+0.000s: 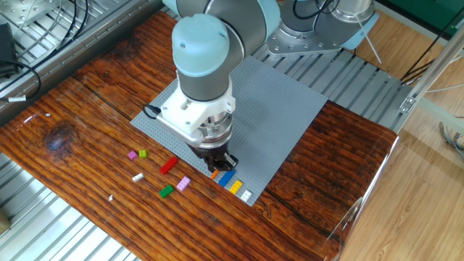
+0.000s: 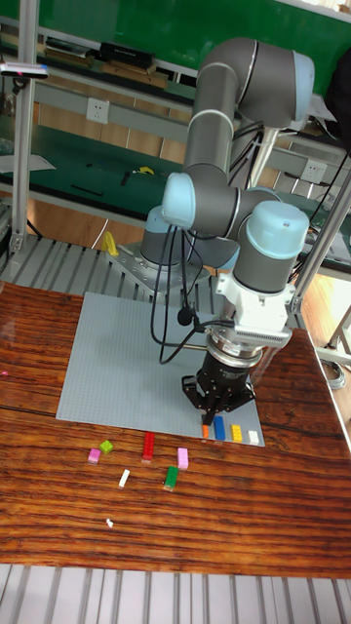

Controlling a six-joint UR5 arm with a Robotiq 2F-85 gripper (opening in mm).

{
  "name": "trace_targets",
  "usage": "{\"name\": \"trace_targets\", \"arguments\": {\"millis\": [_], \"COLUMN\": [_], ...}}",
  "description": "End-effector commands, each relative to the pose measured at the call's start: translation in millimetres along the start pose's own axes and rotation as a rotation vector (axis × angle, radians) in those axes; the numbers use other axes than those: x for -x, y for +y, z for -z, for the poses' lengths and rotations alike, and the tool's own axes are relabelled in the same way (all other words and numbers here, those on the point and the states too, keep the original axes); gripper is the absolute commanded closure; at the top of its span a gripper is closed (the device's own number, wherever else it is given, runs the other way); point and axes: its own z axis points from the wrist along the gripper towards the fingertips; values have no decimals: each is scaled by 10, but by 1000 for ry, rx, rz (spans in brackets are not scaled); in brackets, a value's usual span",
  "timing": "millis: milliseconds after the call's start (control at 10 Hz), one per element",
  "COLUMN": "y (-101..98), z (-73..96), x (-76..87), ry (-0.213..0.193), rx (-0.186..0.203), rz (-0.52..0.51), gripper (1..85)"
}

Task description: Build with small Lego blocks

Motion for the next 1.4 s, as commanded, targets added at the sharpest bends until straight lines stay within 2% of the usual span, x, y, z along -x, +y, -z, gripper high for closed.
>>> {"name": "trace_targets", "arguments": {"millis": [0, 200, 300, 500, 600, 700, 800, 900, 1100, 1200, 1300], "y": [9, -93, -97, -146, -145, -161, -252, -352, -429, -421, -435], "z": [201, 332, 324, 161, 85, 48, 22, -16, -90, -103, -110], "x": [174, 493, 603, 783, 849, 837, 852, 870, 912, 776, 807], "ry": [-10, -35, -46, -57, -58, -48, -48, -45, -37, 11, -3], "rx": [-2, -19, -17, -20, -9, -7, -25, -43, -40, -28, -29], "rz": [6, 41, 44, 57, 64, 67, 69, 68, 57, 57, 64], "gripper": [793, 753, 717, 607, 540, 397, 343, 320, 273, 253, 177]}}
